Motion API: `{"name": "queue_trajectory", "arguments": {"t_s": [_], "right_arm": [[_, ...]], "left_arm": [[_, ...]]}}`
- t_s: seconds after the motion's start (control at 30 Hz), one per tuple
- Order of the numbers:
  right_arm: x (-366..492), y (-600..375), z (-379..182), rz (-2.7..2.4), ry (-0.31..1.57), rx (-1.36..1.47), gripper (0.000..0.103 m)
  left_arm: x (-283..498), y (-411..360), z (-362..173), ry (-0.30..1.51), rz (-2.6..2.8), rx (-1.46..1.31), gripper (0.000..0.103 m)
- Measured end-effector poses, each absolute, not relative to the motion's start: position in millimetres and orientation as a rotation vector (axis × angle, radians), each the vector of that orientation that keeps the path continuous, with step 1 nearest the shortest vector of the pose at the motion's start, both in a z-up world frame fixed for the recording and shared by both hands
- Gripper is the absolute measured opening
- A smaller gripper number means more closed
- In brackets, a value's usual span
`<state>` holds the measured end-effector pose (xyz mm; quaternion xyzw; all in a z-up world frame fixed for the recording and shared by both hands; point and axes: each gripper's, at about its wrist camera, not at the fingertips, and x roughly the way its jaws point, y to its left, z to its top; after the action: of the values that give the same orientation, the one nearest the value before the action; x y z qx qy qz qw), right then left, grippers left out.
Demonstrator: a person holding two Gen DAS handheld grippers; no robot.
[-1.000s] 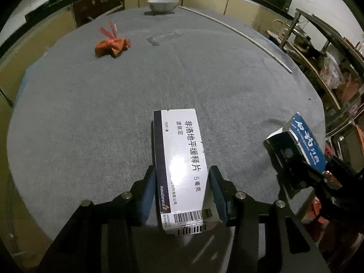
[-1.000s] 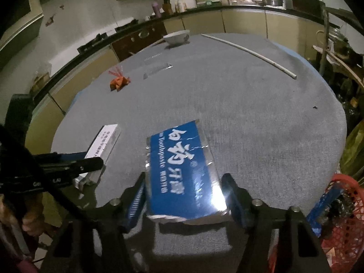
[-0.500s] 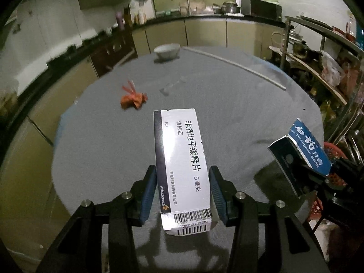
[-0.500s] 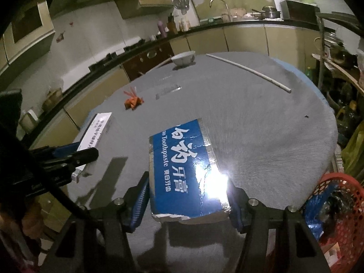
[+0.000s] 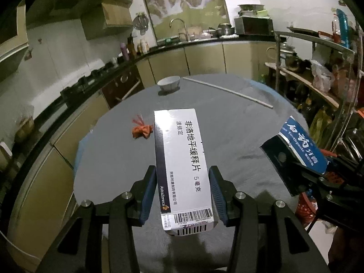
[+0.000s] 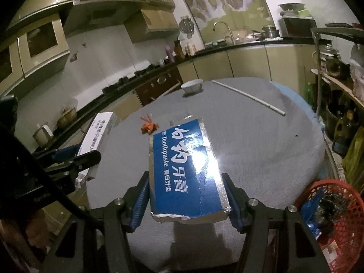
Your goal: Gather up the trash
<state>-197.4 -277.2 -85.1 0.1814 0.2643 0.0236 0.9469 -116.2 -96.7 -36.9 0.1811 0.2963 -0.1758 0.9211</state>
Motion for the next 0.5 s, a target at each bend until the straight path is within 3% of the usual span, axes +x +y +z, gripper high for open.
{"name": "queue_trajectory", "arguments": {"t_s": [0.5], "right_arm": [[-237.1, -285.9, -50.6, 0.045, 0.412, 0.396, 0.063]], "left_arm": [[-153.8, -108.8, -2.4, 0.501, -0.376, 0.4, 0.048]]}}
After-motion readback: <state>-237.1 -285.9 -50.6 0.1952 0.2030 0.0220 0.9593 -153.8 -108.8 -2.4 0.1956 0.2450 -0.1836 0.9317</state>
